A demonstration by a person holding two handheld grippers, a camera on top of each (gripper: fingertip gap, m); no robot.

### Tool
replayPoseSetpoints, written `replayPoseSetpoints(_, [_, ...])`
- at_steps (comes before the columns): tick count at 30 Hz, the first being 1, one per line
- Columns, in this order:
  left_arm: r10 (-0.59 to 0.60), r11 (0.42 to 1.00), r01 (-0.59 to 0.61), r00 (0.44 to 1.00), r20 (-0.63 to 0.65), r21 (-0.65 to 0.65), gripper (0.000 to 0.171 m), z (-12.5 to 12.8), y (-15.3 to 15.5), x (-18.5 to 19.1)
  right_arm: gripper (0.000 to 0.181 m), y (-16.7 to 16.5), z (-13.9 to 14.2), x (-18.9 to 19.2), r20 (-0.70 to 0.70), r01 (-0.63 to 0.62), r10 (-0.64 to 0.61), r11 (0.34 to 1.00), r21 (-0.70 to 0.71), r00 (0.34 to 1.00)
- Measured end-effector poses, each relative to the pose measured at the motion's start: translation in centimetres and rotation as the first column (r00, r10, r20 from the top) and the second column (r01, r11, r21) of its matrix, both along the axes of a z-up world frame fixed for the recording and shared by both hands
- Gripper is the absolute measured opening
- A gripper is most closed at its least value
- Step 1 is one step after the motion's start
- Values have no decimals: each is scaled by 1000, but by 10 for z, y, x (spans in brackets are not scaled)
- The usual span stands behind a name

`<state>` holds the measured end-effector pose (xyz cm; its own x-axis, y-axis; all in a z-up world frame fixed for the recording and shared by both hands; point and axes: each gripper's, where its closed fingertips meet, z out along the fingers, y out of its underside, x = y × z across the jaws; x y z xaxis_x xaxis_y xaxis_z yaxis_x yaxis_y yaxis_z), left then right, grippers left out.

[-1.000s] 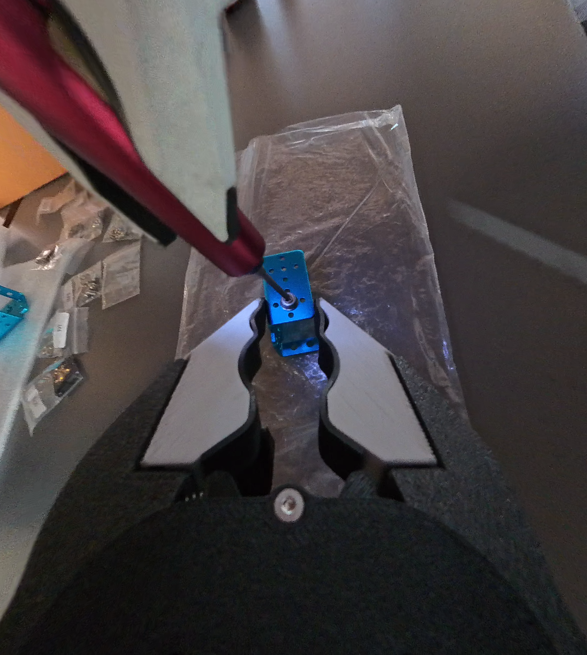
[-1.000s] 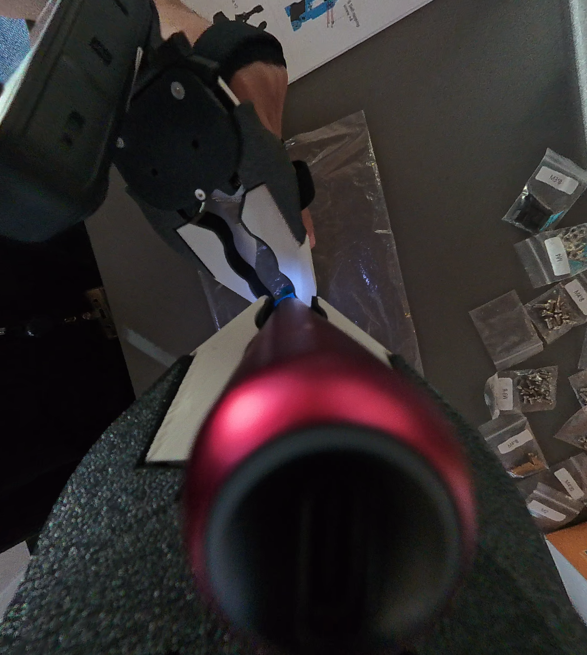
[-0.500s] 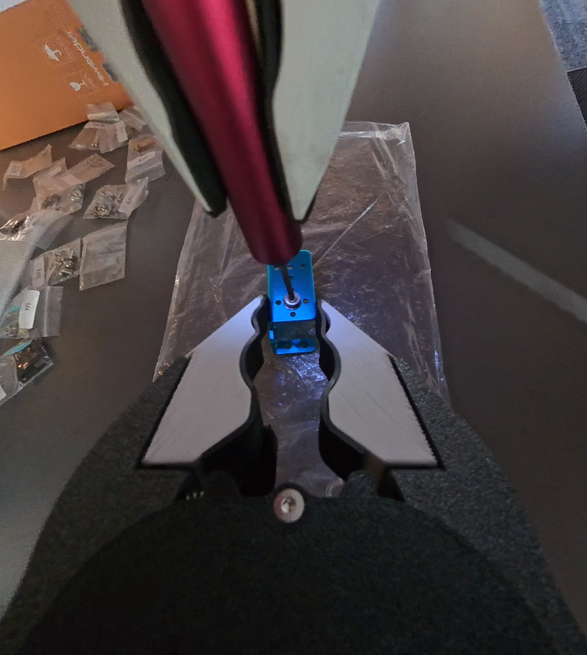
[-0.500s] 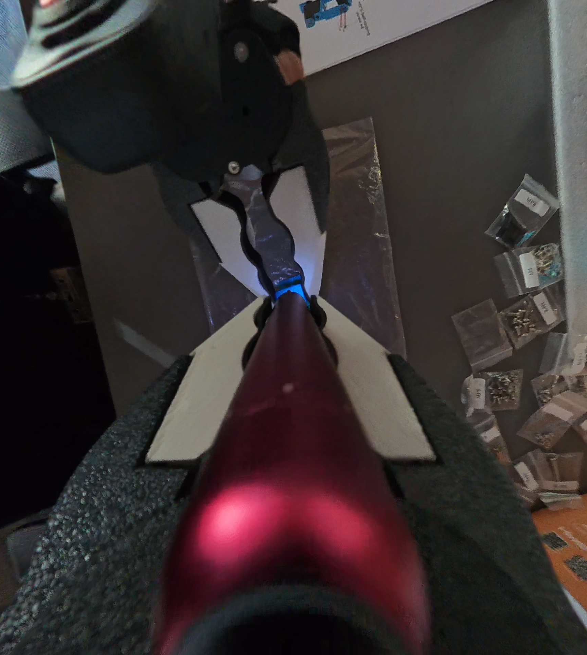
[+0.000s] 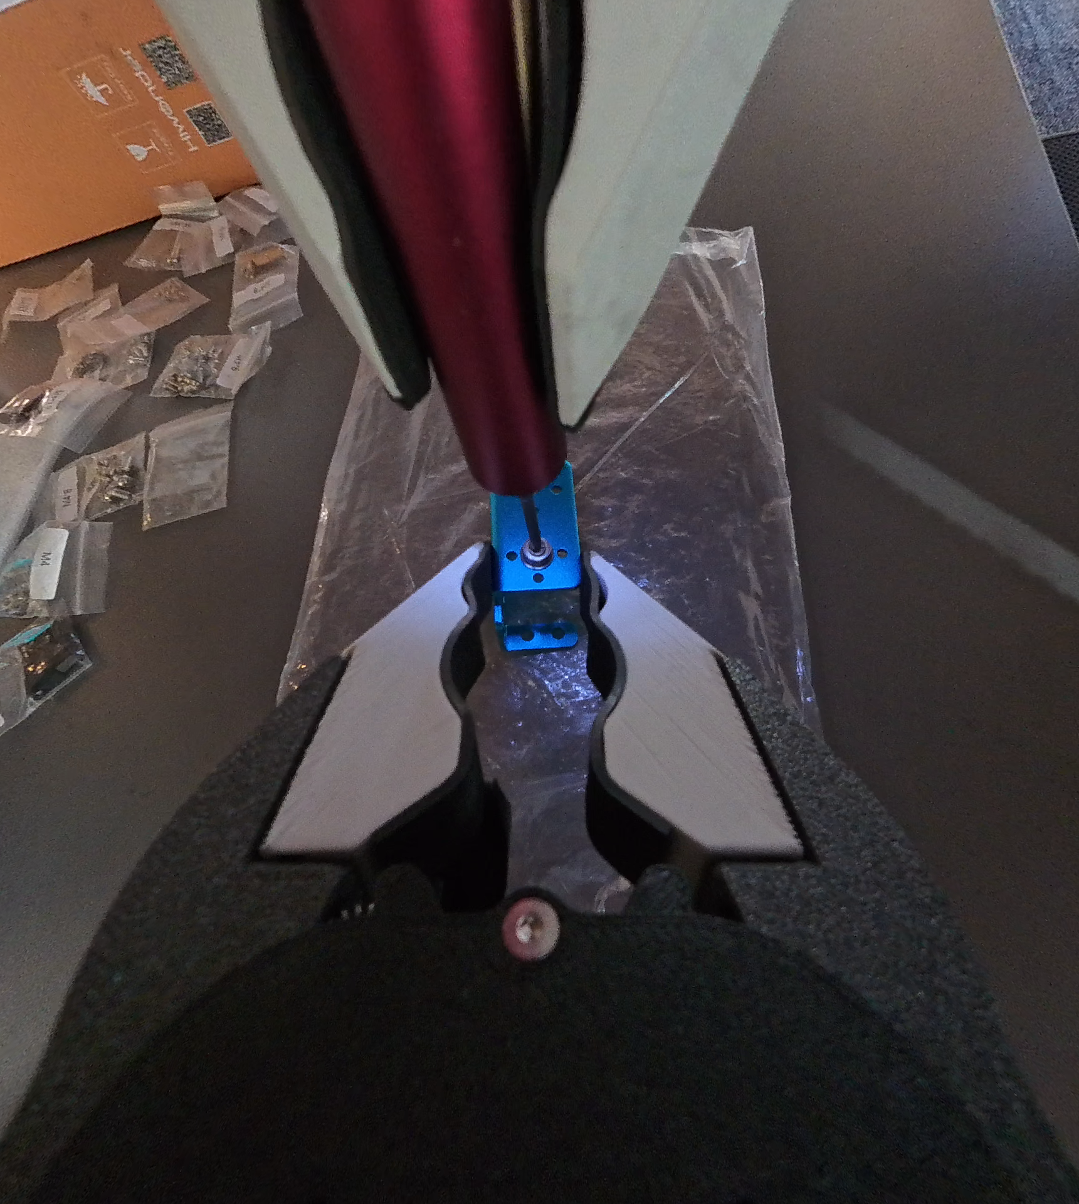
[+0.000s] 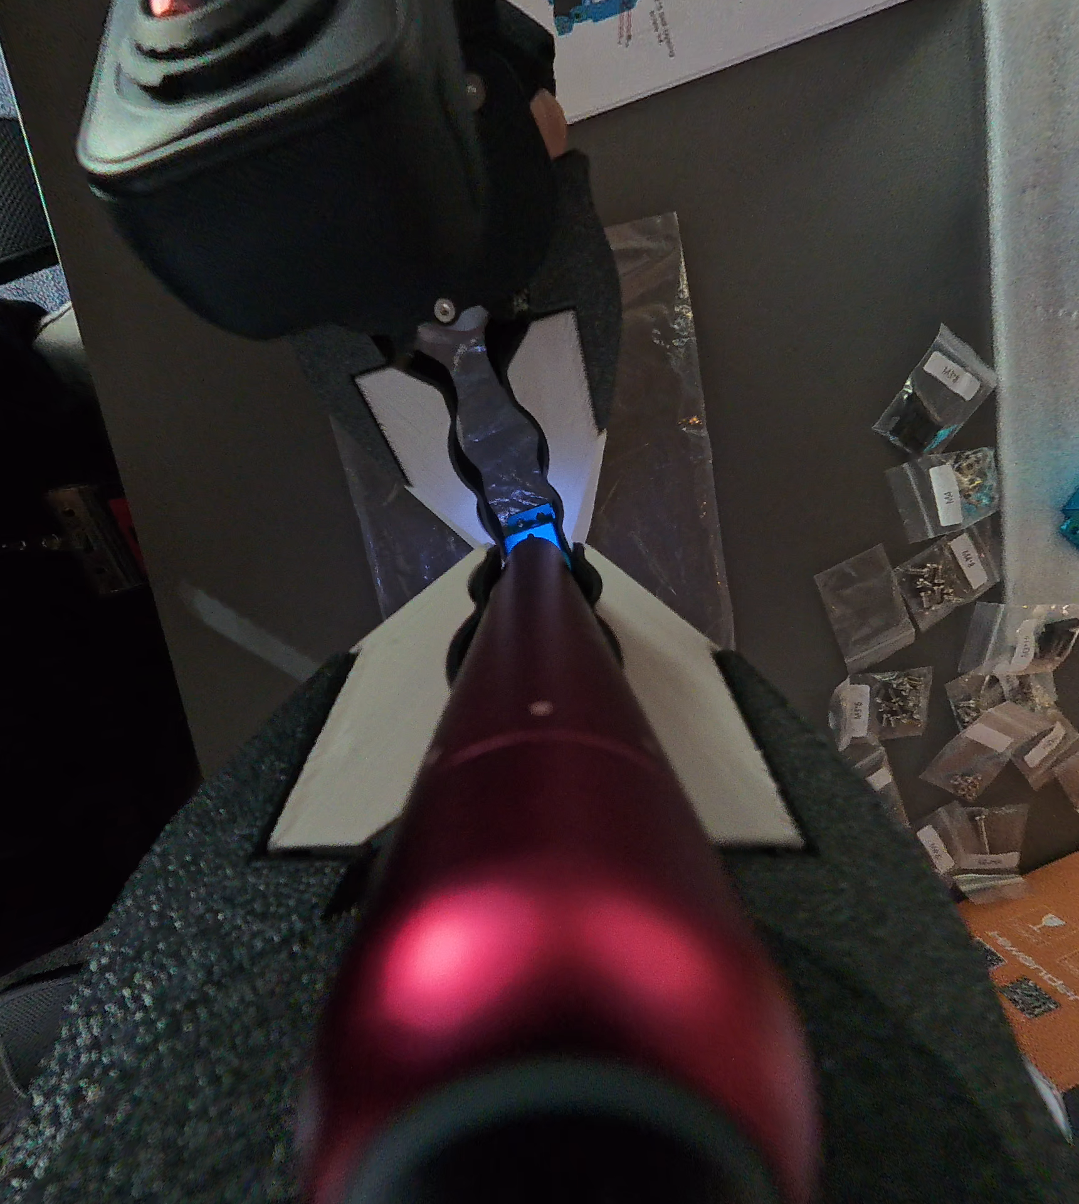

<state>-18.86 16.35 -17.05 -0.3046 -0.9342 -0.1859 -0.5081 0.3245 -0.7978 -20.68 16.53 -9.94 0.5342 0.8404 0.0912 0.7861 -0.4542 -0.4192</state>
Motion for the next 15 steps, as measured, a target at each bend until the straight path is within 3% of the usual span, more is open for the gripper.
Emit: replayPoseSetpoints(15, [6,1000,-6,1000,-7,-15,26,0,0,0,21,-3,0,0,28,-15,14,999,40,999])
